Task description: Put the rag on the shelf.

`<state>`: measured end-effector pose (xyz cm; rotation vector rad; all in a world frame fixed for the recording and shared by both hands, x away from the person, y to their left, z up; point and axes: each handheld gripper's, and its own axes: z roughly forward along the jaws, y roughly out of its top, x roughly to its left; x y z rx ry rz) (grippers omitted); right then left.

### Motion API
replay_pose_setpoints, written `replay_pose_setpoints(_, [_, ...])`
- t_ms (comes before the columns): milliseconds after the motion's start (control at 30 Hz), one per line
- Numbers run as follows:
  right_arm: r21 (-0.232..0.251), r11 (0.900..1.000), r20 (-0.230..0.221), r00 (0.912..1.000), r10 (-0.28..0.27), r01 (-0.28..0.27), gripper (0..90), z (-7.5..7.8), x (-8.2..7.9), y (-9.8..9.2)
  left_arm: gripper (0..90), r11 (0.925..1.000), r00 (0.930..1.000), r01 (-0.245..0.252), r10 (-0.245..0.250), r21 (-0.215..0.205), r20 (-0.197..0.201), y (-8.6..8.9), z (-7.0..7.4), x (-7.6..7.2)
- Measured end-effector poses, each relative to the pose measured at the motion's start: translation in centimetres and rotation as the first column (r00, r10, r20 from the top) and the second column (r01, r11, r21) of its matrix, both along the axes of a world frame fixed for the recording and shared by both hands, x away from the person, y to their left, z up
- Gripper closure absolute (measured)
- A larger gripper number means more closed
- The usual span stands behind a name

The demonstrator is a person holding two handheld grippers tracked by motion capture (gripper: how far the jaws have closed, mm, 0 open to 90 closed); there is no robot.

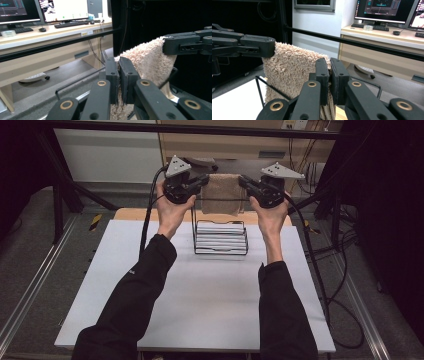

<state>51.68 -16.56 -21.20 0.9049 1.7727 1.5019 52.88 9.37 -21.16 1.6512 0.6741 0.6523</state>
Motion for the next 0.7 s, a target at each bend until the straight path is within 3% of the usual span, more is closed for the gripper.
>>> replay_pose_setpoints(133, [-0.001,1.0,0.004,1.0,0.005,-0.005,85.5,-0.2,-0.4,-0.1,85.3,0.9998,0.9999,0.014,-0.014,-0.013,-0.004,0.1,-0.1,-0.5])
replay_pose_setpoints(700, [-0.04,0.999,-0.018,0.9994,0.029,-0.03,84.7,-1.0,-1.9,-0.4,84.6,0.9987,0.9976,0.044,-0.043,0.024,-0.054,0.1,-0.9,-1.3])
